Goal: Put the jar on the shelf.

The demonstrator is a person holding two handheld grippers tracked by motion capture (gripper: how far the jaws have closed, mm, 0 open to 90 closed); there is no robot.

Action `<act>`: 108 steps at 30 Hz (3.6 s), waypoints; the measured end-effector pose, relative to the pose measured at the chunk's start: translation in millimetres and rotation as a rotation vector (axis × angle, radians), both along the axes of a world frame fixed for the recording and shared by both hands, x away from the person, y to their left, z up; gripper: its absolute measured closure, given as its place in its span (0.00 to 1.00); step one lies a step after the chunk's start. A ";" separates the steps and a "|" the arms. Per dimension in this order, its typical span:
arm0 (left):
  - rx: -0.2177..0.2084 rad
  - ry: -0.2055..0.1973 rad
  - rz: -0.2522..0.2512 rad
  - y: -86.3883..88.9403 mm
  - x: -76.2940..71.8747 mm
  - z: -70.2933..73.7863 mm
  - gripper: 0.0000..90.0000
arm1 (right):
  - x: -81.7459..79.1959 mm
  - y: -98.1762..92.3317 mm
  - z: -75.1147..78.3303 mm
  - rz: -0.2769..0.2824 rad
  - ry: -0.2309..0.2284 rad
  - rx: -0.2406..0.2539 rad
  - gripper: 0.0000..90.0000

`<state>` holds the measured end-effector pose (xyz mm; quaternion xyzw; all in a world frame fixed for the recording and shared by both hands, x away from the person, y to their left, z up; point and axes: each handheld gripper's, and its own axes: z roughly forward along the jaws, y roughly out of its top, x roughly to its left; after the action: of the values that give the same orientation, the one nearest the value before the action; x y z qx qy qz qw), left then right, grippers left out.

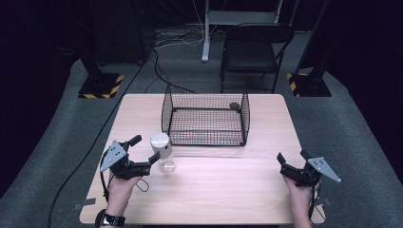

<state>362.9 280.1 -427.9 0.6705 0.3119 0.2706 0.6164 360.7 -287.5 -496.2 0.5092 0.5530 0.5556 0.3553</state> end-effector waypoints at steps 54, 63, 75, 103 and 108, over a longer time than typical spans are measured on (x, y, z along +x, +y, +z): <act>0.052 0.058 -0.010 -29.8 29.6 -12.6 0.07 | 0.1 -2.5 -0.2 0.005 0.006 0.007 0.00; 0.015 0.055 -0.011 -25.7 29.2 -14.8 0.13 | 0.2 -2.6 -0.2 0.003 0.007 0.009 0.00; 0.044 0.012 -0.011 -28.8 26.4 -17.3 0.30 | 0.3 -2.7 -0.3 0.004 0.009 0.009 0.00; 0.075 -0.001 -0.012 -29.5 24.6 -13.5 0.36 | 1.6 -4.3 -3.6 0.002 0.023 0.007 0.00; 0.063 -0.002 -0.018 -28.4 23.3 -8.5 0.36 | 1.9 -4.8 -4.2 0.001 0.026 0.006 0.00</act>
<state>386.3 251.7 -436.4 0.6919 0.2966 0.2756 0.5978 362.6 -292.3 -500.4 0.5172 0.5558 0.5510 0.3464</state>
